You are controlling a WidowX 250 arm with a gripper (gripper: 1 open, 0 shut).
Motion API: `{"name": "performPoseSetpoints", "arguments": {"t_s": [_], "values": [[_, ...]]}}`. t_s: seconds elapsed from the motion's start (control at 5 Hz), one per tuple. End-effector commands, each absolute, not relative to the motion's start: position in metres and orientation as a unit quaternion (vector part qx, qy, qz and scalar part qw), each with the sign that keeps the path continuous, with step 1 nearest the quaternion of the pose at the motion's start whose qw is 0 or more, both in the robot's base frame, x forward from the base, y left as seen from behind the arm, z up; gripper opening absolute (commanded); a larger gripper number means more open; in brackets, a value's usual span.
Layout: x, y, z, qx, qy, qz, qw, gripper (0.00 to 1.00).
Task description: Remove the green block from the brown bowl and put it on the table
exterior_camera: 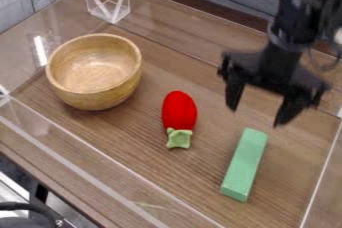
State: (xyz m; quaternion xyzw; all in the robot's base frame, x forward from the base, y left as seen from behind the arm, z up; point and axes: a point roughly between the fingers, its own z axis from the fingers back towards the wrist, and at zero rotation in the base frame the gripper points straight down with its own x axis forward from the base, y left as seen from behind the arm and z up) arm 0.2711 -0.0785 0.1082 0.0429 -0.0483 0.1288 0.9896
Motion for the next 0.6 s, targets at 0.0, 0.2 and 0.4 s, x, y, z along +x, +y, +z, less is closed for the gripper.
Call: {"name": "performPoseSetpoints", "arguments": {"t_s": [0.0, 0.2, 0.4], "values": [[0.287, -0.05, 0.153, 0.023, -0.088, 0.174, 0.981, 1.0], [0.301, -0.022, 0.165, 0.027, -0.1, 0.209, 0.972, 1.0], [0.31, -0.024, 0.153, 0.022, -0.112, 0.184, 0.976, 1.0]]}}
